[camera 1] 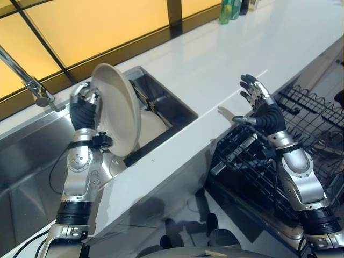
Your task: Pick up plates and place into dishwasher.
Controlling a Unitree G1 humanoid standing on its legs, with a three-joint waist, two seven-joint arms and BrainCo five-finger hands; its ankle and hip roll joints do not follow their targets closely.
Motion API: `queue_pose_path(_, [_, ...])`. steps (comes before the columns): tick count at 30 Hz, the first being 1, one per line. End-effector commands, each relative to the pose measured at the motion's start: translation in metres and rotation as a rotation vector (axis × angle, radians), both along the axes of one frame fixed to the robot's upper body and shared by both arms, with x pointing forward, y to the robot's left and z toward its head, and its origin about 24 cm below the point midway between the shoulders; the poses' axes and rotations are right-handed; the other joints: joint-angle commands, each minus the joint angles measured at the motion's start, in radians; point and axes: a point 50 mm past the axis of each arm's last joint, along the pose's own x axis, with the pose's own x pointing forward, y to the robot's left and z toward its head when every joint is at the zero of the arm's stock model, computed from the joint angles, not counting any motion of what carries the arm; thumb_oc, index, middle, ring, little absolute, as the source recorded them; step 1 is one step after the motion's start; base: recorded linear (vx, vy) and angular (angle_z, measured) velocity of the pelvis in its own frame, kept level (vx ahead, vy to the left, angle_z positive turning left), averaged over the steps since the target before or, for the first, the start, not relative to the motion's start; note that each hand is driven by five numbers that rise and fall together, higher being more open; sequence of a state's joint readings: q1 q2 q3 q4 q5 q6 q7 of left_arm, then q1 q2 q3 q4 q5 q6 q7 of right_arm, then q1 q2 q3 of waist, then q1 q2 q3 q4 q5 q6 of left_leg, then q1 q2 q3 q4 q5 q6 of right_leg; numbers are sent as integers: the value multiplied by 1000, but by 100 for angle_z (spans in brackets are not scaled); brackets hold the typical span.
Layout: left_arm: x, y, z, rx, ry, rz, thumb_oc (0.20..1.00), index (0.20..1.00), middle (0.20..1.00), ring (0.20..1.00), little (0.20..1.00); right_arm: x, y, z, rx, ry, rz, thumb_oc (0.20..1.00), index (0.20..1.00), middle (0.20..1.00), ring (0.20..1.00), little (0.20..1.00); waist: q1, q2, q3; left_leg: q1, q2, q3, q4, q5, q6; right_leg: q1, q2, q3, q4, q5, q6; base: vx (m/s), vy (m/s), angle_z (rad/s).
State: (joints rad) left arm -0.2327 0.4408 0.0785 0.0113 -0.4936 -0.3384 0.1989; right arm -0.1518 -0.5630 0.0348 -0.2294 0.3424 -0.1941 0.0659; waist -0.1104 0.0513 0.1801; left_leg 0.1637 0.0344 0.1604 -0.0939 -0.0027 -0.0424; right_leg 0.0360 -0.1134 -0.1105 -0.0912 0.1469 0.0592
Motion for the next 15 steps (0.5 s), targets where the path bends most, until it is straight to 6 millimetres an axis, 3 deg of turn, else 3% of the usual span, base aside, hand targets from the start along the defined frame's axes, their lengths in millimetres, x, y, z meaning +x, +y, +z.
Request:
queue_pose_path(1, [-8, 6, 37, 71, -180, 44, 200, 200, 200, 200, 200, -6, 9, 36, 17, -203, 17, 1000, 1000, 1000, 1000, 1000, 26, -51, -94, -25, 49, 3, 11, -33, -37, 46, -101, 25, 38, -122, 114, -32, -86, 4])
queue_pose_path(8, [-4, -1, 49, 90, -214, 48, 200, 200, 200, 200, 200, 3, 15, 52, 38, -191, -7, 1000, 1000, 1000, 1000, 1000, 41, -69, -124, -18, 54, -5, 10, -35, -39, 63, -88, 16, 31, -124, 112, -8, -64, 2])
queue_pose_path(15, [3, -18, 67, 249, -290, 165, 200, 200, 200, 200, 200, 17, 58, 57, 93, -39, 153, 1000, 1000, 1000, 1000, 1000, 55, -74, -142, -17, 57, -11, 11, -27, -45, 75, -79, 6, 25, -123, 104, -1, -35, -1])
